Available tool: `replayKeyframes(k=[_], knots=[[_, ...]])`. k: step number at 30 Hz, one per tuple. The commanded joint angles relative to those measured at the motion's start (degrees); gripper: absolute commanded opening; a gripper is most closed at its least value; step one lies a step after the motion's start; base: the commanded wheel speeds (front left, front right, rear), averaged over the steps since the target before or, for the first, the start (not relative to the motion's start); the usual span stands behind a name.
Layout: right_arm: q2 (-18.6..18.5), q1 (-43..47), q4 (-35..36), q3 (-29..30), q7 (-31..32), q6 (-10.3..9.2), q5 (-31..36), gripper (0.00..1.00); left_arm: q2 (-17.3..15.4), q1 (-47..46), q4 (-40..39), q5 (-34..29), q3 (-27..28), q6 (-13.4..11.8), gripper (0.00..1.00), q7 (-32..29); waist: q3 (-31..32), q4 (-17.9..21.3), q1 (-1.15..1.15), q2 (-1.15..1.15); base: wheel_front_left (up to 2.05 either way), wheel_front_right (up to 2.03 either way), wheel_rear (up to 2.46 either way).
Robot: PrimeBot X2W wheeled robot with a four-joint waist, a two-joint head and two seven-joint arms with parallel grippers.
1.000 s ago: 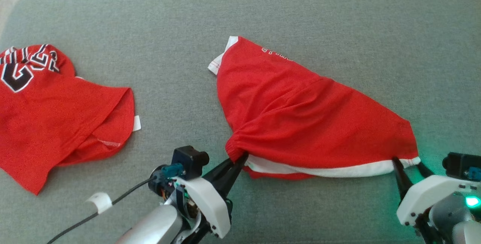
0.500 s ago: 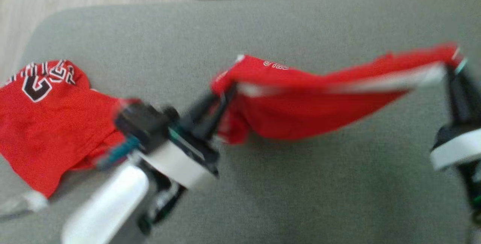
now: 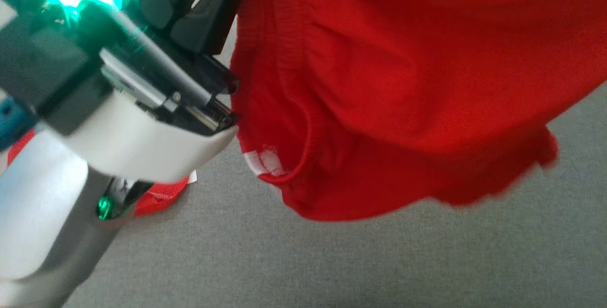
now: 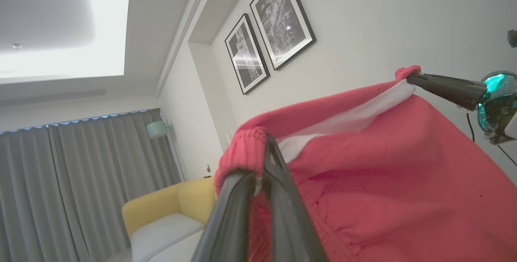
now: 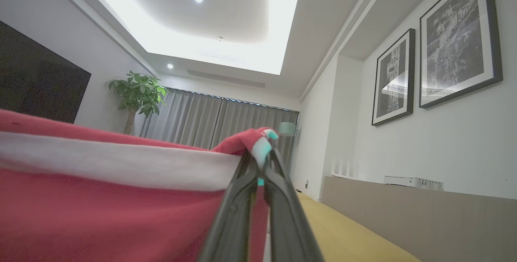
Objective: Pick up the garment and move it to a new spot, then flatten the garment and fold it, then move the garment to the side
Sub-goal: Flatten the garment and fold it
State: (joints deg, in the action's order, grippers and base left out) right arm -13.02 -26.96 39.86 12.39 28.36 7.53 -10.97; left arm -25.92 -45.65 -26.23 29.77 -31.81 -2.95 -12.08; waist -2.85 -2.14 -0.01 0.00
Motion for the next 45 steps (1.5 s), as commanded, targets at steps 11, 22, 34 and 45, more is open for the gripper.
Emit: replayKeyframes(k=[11, 22, 34, 45], knots=[[2.79, -13.46, -25.30, -3.86, -3.71, -0.04, -7.19, 0.00, 7.04, -5.95, 27.07, 8.49, 4.14, 3.35, 0.00, 7.01, -7.62, 1.86, 0.01, 0.00, 0.00, 0.00, 0.00], [7.47, -25.05, -56.71, -10.13, -15.51, -0.04, -9.18, 0.00, 18.00, -16.21, 66.75, 12.21, 7.58, 8.07, 0.00, 22.61, -9.52, 3.99, 0.01, 0.00, 0.00, 0.00, 0.00], [9.88, -12.11, -83.47, -19.57, -22.30, -0.04, -16.81, 0.00, 22.98, -3.96, 90.52, 21.91, 4.49, 10.36, 0.00, 22.41, -11.13, 4.81, 0.01, 0.00, 0.00, 0.00, 0.00], [3.73, 4.50, -73.11, -22.61, -26.89, -0.04, -20.60, 0.00, 20.86, 11.59, 78.05, 22.73, -4.53, 10.42, 0.00, 26.89, -7.28, 3.91, 0.01, 0.00, 0.00, 0.00, 0.00]])
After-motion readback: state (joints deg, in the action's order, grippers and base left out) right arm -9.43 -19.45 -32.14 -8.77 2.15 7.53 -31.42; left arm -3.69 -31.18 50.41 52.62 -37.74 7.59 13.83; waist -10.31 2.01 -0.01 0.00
